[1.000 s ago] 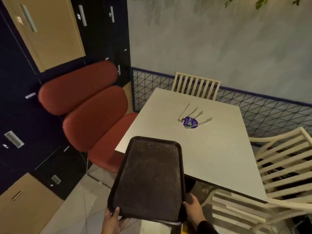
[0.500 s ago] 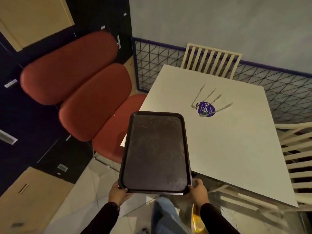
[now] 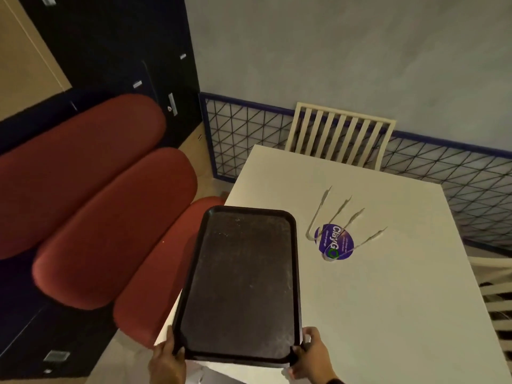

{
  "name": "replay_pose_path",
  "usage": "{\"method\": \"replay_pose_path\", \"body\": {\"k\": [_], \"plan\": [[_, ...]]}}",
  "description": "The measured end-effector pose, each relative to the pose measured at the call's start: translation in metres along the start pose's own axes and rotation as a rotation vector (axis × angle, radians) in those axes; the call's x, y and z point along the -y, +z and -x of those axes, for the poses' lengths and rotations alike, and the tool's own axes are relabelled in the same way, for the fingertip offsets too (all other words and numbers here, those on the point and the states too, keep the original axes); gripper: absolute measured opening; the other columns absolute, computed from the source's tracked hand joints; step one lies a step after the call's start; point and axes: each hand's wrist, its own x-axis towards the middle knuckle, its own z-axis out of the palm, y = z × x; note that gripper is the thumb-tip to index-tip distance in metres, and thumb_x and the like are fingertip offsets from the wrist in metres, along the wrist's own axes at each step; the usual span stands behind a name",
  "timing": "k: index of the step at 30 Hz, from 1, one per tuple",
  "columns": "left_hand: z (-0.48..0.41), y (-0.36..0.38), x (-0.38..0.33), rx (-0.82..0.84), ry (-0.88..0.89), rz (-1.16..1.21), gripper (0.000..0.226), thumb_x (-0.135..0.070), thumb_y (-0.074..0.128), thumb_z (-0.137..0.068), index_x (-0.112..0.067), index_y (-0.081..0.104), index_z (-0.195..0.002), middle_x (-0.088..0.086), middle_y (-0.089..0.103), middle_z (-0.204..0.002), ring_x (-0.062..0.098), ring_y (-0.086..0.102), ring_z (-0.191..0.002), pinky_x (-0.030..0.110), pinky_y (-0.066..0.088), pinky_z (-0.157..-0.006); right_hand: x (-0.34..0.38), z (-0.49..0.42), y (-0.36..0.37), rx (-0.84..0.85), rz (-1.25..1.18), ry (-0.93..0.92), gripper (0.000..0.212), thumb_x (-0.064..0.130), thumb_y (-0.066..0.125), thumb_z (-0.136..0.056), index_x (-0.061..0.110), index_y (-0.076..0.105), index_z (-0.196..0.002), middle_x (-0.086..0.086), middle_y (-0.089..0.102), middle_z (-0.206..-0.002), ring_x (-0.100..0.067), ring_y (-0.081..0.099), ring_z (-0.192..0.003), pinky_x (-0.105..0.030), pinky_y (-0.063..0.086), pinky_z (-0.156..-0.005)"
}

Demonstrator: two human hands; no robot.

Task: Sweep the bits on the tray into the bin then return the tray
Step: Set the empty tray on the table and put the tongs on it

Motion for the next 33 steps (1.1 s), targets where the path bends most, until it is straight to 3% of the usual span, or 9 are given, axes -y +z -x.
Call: {"method": "replay_pose_path", "body": {"k": [3, 5, 9, 14, 18, 22, 26, 30, 33], "plan": [[-0.029, -0.002, -0.032, 0.067, -0.108, -0.025, 0.069, -0.002, 0.065, -0.076, -0.011, 0.042, -0.14, 0.03, 0.057, -0.079, 0.043, 0.06, -0.067, 0.047, 0.049, -0.069, 0.029, -0.026, -0.009, 0.013, -0.074, 0.036, 0.022, -0.01, 0.04, -0.088, 0.01, 0.041, -0.095, -0.018, 0.053, -0.073, -0.025, 0.049, -0.033, -0.034, 0.05, -0.035], [-0.047, 0.002, -0.047, 0.102, -0.099, -0.041, 0.071, 0.0, 0.065, -0.078, -0.004, 0.035, -0.141, 0.026, 0.057, -0.08, 0.041, 0.06, -0.07, 0.044, 0.045, -0.068, 0.047, -0.04, -0.013, -0.004, -0.099, 0.044, 0.018, -0.007, 0.038, -0.09, 0.011, 0.041, -0.09, -0.021, 0.054, -0.077, -0.025, 0.05, -0.035, -0.036, 0.052, -0.038], [-0.092, 0.016, -0.076, 0.178, -0.071, -0.092, 0.073, -0.005, 0.059, -0.082, -0.012, 0.025, -0.146, 0.029, 0.064, -0.109, 0.043, 0.062, -0.095, 0.044, 0.047, -0.082, 0.071, -0.075, -0.018, -0.053, -0.165, 0.076, 0.011, 0.0, 0.037, -0.094, 0.009, 0.043, -0.095, -0.018, 0.056, -0.076, -0.024, 0.051, -0.034, -0.032, 0.051, -0.038], [-0.152, 0.034, -0.117, 0.209, -0.073, -0.056, 0.069, -0.003, 0.057, -0.084, -0.01, 0.027, -0.146, 0.025, 0.05, -0.138, 0.041, 0.049, -0.124, 0.043, 0.038, -0.102, 0.102, -0.119, -0.019, -0.103, -0.281, 0.11, 0.008, 0.005, 0.039, -0.096, 0.009, 0.045, -0.099, -0.021, 0.061, -0.091, -0.034, 0.061, -0.046, -0.044, 0.059, -0.048], [-0.195, 0.047, -0.147, 0.232, -0.02, -0.044, 0.068, -0.001, 0.059, -0.084, -0.007, 0.029, -0.144, 0.029, 0.048, -0.137, 0.042, 0.047, -0.126, 0.042, 0.035, -0.105, 0.128, -0.149, -0.023, -0.158, -0.383, 0.183, 0.014, 0.004, 0.036, -0.097, 0.009, 0.048, -0.093, -0.02, 0.062, -0.089, -0.03, 0.061, -0.04, -0.04, 0.058, -0.045], [-0.237, 0.07, -0.166, 0.23, 0.054, -0.018, 0.068, 0.004, 0.067, -0.076, 0.001, 0.038, -0.138, 0.035, 0.046, -0.135, 0.048, 0.043, -0.128, 0.052, 0.033, -0.108, 0.152, -0.174, -0.028, -0.244, -0.325, 0.155, 0.016, 0.001, 0.042, -0.095, 0.01, 0.046, -0.107, -0.021, 0.064, -0.102, -0.038, 0.068, -0.064, -0.043, 0.059, -0.046], [-0.263, 0.083, -0.197, 0.286, 0.068, 0.001, 0.066, -0.002, 0.064, -0.081, -0.006, 0.036, -0.141, 0.026, 0.042, -0.143, 0.04, 0.038, -0.134, 0.046, 0.029, -0.113, 0.168, -0.193, -0.039, -0.265, -0.366, 0.202, 0.011, 0.005, 0.041, -0.096, 0.009, 0.047, -0.105, -0.02, 0.06, -0.1, -0.039, 0.062, -0.083, -0.041, 0.06, -0.055], [-0.269, 0.089, -0.23, 0.3, 0.114, -0.046, 0.061, -0.007, 0.058, -0.087, -0.008, 0.034, -0.143, 0.024, 0.042, -0.144, 0.038, 0.039, -0.133, 0.038, 0.025, -0.113, 0.177, -0.211, -0.05, -0.334, -0.438, 0.145, 0.016, -0.002, 0.045, -0.094, 0.002, 0.05, -0.109, -0.019, 0.064, -0.094, -0.039, 0.067, -0.061, -0.052, 0.059, -0.062], [-0.271, 0.096, -0.24, 0.33, 0.085, 0.009, 0.061, -0.008, 0.055, -0.088, -0.013, 0.031, -0.144, 0.025, 0.058, -0.126, 0.04, 0.055, -0.114, 0.043, 0.042, -0.1, 0.184, -0.219, -0.059, -0.347, -0.437, 0.151, 0.01, -0.001, 0.049, -0.092, 0.005, 0.05, -0.1, -0.013, 0.064, -0.083, -0.04, 0.068, -0.063, -0.057, 0.057, -0.071]]}}
